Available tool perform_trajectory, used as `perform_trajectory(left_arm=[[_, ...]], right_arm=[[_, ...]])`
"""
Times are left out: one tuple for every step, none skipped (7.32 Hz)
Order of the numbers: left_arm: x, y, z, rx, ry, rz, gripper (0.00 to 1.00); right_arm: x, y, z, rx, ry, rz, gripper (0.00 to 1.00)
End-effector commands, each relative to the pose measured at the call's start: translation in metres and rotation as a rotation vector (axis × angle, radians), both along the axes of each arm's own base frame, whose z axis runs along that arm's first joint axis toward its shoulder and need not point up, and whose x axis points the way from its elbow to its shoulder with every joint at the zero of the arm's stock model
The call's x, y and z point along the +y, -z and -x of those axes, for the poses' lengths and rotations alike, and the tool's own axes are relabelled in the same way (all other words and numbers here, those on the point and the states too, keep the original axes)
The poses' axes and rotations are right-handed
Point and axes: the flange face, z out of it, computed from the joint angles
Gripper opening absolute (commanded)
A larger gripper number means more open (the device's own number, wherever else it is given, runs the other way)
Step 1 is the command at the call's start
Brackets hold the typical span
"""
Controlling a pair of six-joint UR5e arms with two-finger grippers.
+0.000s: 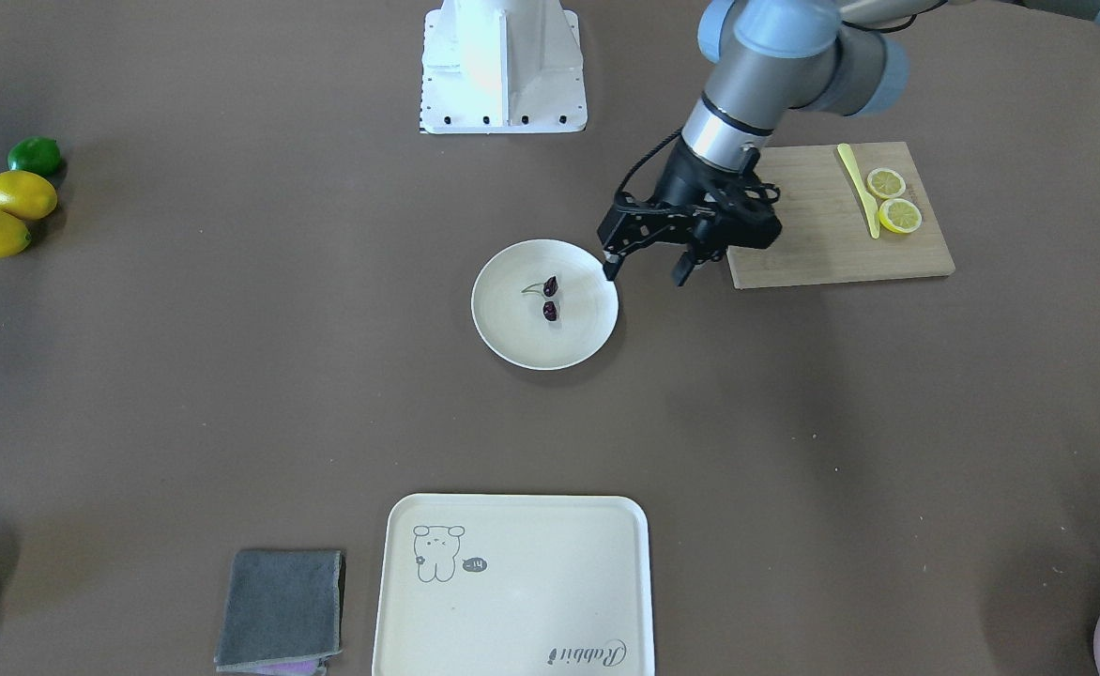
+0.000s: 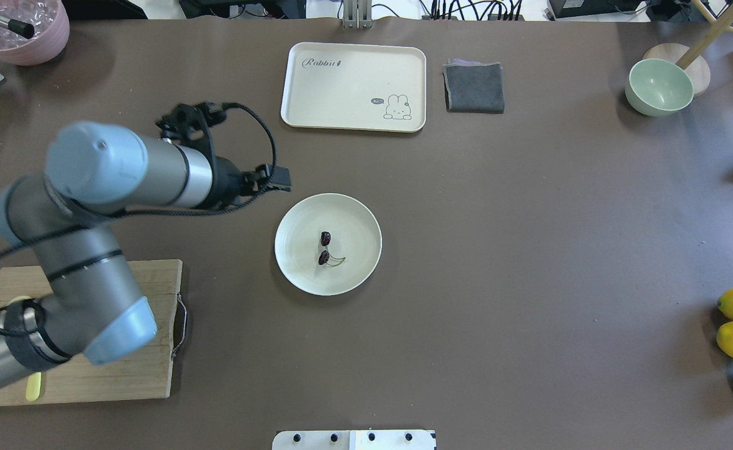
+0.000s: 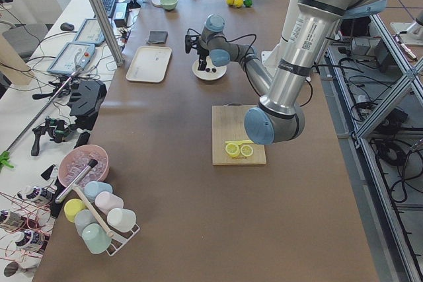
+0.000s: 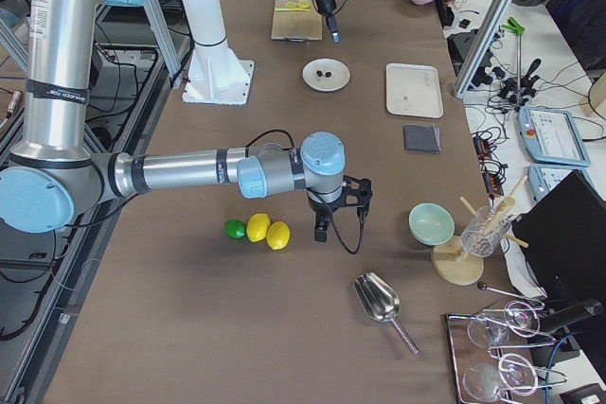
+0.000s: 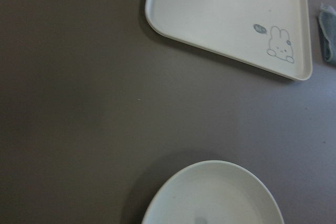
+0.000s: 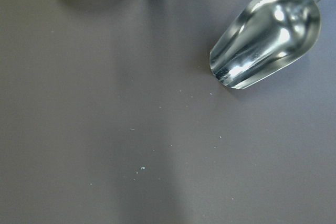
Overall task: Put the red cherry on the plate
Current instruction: 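Open the left gripper and withdraw the left arm from the plate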
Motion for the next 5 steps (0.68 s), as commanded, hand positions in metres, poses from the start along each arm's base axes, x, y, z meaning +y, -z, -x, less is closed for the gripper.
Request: perform_trajectory(left_arm=[[-0.046,-0.06,0.174,-0.098,-0.118,0.0,0.98],[-0.054,-0.115,0.245,-0.144,-0.156,-0.058,0.98],[-0.04,-0.173,0.309,-0.212,-0.178,-0.11,0.98],[-0.011,-0.255,0.346,-0.245,-0.16,0.024,0.98],[-0.011,-0.287,0.38,-0.288,-0.149,0.01,0.98]], right_arm=[[-0.002,-0.01,0.006,0.128,0.056,-0.049,1.0],[0.004,-0.018,0.005,0.138,0.15,-0.113,1.0],[0.006,-0.022,0.002,0.144,0.192,-0.106,1.0],[0.005,-0.021,0.001,0.145,0.195,-0.1,1.0],[0.005,-0.02,0.002,0.14,0.195,-0.101,1.0]])
